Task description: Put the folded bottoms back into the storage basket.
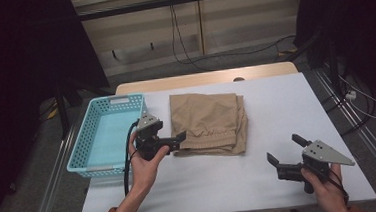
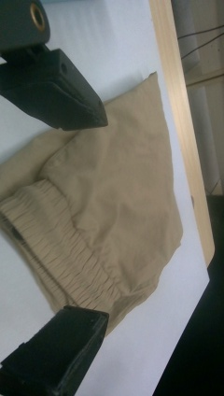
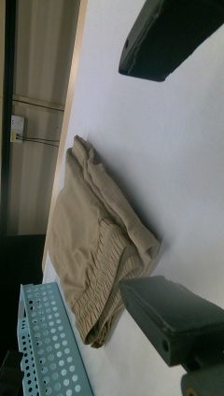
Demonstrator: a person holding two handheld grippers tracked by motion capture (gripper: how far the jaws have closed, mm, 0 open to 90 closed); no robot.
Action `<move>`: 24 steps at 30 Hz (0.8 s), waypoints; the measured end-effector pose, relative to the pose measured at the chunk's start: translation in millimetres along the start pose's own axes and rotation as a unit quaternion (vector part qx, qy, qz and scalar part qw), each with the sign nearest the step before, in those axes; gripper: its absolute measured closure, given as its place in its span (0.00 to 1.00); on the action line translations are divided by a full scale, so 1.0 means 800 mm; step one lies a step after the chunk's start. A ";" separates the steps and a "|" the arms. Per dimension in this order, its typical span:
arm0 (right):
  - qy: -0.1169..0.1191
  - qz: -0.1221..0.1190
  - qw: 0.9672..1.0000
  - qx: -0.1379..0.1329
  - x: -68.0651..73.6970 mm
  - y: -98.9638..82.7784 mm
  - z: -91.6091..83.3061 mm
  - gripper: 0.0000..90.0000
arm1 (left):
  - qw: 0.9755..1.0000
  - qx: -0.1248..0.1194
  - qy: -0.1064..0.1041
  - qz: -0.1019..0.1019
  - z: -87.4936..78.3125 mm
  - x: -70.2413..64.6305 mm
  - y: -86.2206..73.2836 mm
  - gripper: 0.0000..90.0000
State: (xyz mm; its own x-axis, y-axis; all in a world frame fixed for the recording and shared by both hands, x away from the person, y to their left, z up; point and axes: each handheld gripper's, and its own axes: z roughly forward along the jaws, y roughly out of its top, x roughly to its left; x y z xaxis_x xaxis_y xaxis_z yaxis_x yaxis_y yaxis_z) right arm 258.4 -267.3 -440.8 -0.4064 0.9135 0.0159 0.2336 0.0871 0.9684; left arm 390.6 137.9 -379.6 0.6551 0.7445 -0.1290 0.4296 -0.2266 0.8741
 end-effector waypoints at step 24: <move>0.003 -0.001 1.000 0.003 0.000 0.000 0.001 0.00 | 0.999 0.023 0.030 -0.008 0.081 0.041 0.037 0.10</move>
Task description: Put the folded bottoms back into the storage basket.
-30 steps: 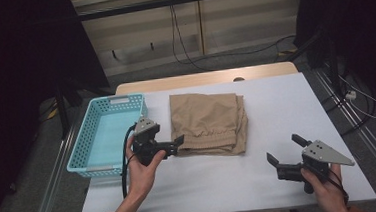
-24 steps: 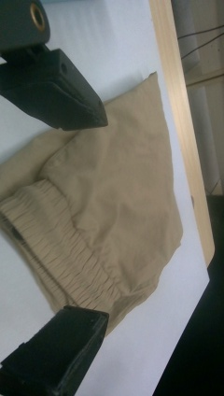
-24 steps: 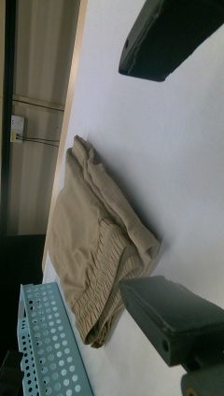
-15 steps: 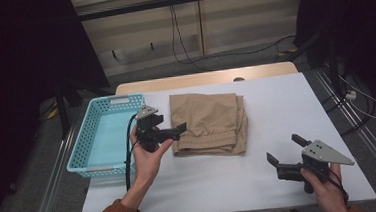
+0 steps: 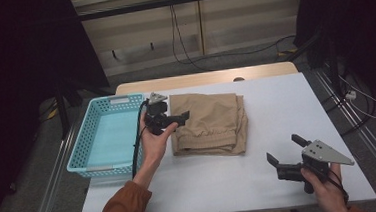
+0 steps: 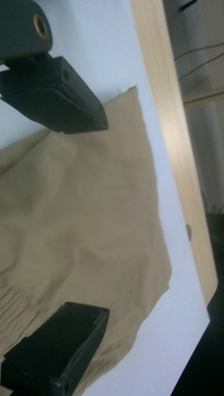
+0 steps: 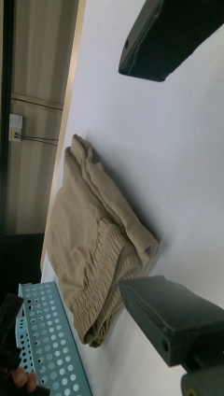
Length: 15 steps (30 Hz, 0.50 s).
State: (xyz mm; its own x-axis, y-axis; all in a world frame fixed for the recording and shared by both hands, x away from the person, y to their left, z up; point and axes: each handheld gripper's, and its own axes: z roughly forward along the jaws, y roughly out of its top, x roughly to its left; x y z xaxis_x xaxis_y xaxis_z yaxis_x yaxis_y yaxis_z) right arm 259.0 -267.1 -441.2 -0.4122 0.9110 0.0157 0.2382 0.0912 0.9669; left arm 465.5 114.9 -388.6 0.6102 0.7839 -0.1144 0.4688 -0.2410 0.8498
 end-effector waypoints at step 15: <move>0.004 0.002 1.000 0.003 0.000 -0.001 0.001 0.00 | 0.996 0.047 0.053 -0.056 0.055 0.043 0.005 0.11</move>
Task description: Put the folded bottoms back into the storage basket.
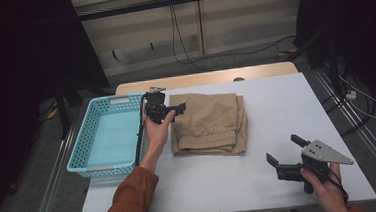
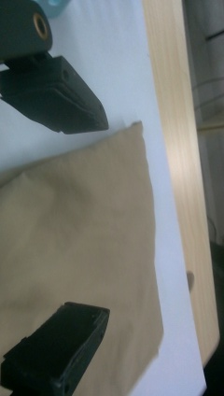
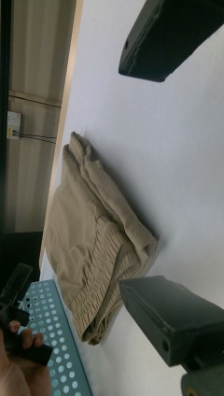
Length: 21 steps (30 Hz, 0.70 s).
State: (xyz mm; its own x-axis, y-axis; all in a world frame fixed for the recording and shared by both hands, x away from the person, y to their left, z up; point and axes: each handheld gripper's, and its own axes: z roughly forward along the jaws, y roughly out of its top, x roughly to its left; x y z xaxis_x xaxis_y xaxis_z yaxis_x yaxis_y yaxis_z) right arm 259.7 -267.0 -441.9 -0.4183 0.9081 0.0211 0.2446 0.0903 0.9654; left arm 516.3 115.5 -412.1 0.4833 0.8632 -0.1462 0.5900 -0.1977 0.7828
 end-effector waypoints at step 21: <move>0.008 0.003 1.000 0.007 0.001 -0.001 0.002 0.01 | 0.997 0.059 0.019 -0.046 0.062 0.043 -0.013 0.33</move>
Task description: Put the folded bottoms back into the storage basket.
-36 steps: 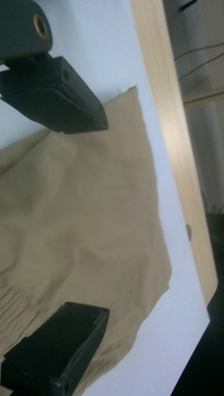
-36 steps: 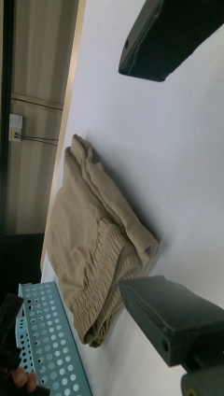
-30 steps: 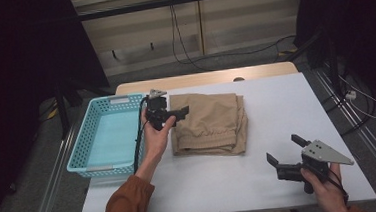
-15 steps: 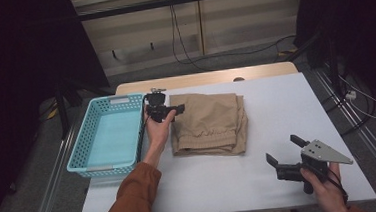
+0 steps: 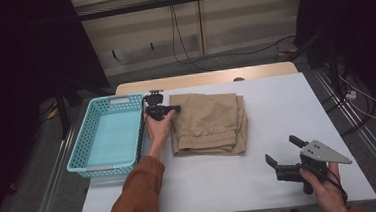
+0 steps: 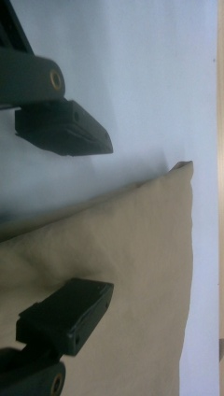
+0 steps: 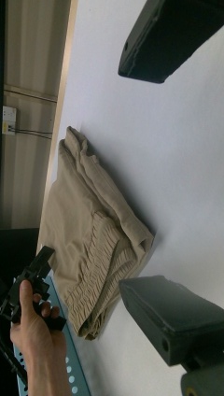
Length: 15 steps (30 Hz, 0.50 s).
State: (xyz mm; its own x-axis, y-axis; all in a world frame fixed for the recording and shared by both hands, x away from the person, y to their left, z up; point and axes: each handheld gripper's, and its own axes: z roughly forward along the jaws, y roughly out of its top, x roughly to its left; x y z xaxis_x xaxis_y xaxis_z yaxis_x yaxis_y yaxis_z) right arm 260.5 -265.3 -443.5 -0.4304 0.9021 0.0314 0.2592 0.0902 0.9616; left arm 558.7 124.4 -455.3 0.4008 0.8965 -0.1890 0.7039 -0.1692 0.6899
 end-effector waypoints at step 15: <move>0.005 -0.004 1.000 0.002 0.002 0.000 0.001 0.01 | 0.998 -0.018 0.042 0.042 0.016 -0.009 -0.006 0.38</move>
State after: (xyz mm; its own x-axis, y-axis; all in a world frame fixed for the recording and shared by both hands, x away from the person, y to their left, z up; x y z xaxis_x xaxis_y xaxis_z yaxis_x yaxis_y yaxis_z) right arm 260.5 -263.8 -443.8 -0.4421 0.8966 0.0261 0.2587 0.0996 0.9608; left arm 559.8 113.2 -466.6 0.4056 0.9113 -0.0707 0.6470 -0.2316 0.7264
